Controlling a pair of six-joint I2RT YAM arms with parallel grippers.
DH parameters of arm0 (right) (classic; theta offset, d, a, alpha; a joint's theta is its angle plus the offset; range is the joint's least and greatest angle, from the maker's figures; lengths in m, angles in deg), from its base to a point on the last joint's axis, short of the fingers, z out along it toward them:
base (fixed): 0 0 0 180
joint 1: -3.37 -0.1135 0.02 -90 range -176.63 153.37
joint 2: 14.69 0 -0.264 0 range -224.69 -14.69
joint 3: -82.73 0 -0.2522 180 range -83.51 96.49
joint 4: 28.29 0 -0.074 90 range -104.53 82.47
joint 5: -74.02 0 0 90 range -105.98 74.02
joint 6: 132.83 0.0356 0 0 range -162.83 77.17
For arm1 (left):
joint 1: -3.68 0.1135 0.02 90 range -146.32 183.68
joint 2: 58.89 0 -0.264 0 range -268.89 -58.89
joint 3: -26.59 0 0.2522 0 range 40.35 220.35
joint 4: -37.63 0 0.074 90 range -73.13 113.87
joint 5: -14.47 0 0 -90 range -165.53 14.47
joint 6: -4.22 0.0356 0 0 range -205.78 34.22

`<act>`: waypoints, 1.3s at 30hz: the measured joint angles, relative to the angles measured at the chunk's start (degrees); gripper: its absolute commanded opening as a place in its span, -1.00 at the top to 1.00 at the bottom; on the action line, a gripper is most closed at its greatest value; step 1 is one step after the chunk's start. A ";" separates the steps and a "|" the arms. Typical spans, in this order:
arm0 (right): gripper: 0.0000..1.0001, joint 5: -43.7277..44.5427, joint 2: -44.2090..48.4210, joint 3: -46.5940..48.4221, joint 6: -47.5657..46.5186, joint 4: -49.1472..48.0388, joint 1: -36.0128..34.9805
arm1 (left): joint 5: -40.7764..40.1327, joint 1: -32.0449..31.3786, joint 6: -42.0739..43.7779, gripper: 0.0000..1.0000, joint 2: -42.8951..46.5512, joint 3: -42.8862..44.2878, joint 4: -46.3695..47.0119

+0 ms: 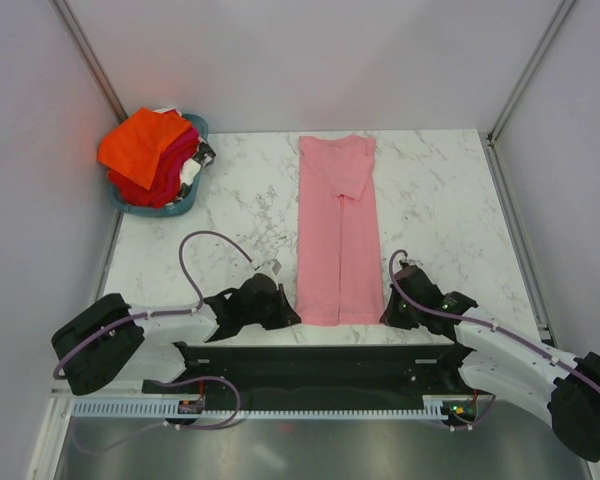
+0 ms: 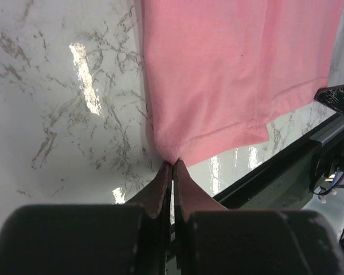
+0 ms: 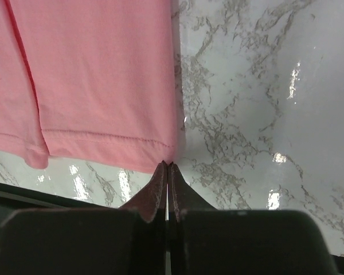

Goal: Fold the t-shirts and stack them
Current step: Fold the tshirt

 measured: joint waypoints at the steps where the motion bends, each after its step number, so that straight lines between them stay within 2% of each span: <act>1: 1.00 -0.07 0.28 0.02 -0.15 0.11 0.00 | -0.24 0.00 0.00 0.95 0.15 0.13 -0.39; 5: 1.00 -0.07 1.22 1.95 -0.66 1.25 0.00 | -0.79 0.00 0.07 0.96 2.01 1.36 -3.93; 10: 1.00 3.28 0.09 9.84 -2.84 2.45 0.00 | -2.27 0.26 1.27 0.95 5.44 6.62 -10.19; 18: 1.00 12.68 -13.11 25.53 -7.82 1.95 0.90 | -4.79 5.16 6.56 0.95 4.61 20.48 -15.74; 27: 1.00 16.20 -31.52 40.37 -12.57 -0.79 9.35 | -4.61 16.61 11.54 0.95 -10.38 36.02 -17.73; 33: 1.00 14.78 -40.33 46.80 -13.99 -2.10 15.13 | -2.99 20.39 13.07 0.95 -20.96 45.48 -17.92; 39: 1.00 12.79 -47.80 52.26 -15.30 -3.69 17.97 | 0.20 23.58 13.49 0.95 -30.25 53.37 -18.08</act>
